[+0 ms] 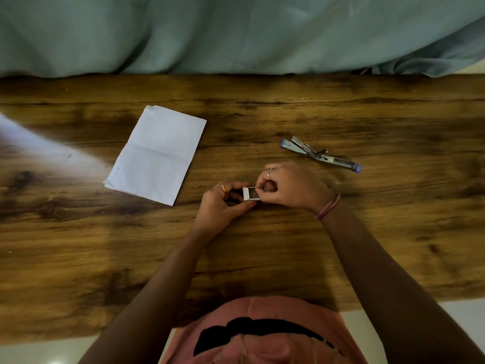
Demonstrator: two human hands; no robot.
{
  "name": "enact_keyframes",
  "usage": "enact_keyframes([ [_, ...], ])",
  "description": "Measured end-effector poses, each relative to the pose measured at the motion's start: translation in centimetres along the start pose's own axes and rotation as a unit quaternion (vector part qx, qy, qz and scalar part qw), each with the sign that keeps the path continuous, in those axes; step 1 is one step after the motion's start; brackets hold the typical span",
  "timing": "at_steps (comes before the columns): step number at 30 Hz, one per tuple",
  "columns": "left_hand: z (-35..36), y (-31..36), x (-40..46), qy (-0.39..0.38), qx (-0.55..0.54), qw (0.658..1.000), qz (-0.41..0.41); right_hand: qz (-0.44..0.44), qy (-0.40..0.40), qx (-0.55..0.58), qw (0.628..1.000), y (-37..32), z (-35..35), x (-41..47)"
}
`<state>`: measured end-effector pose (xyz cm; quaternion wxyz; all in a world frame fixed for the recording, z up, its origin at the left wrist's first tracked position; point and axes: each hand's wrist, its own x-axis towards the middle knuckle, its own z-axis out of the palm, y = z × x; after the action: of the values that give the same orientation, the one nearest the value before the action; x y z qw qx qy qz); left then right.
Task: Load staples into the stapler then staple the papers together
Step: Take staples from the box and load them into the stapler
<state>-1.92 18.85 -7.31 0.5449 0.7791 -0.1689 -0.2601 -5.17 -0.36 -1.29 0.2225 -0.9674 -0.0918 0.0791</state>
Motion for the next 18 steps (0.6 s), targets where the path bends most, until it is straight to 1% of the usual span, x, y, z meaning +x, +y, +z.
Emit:
enact_keyframes([
  [3,0.0,0.0,0.0,0.0,-0.002,1.0,-0.004,0.006,0.026,0.059,0.998,0.3,-0.2,-0.4],
  [6,0.0,-0.1,0.0,-0.003,-0.004,1.0,-0.01,0.018,0.078,0.103,0.991,0.8,-0.2,-1.1],
  [12,0.0,-0.3,0.2,-0.006,-0.002,1.0,-0.015,0.104,0.141,0.206,0.963,3.0,0.0,-3.6],
  [15,0.1,-0.3,0.3,-0.006,0.0,1.0,-0.015,0.154,0.143,0.211,0.955,4.4,0.3,-5.4],
  [18,0.2,-0.1,0.2,-0.008,0.005,1.0,-0.014,0.16,0.097,0.144,0.972,5.6,0.6,-6.9],
])
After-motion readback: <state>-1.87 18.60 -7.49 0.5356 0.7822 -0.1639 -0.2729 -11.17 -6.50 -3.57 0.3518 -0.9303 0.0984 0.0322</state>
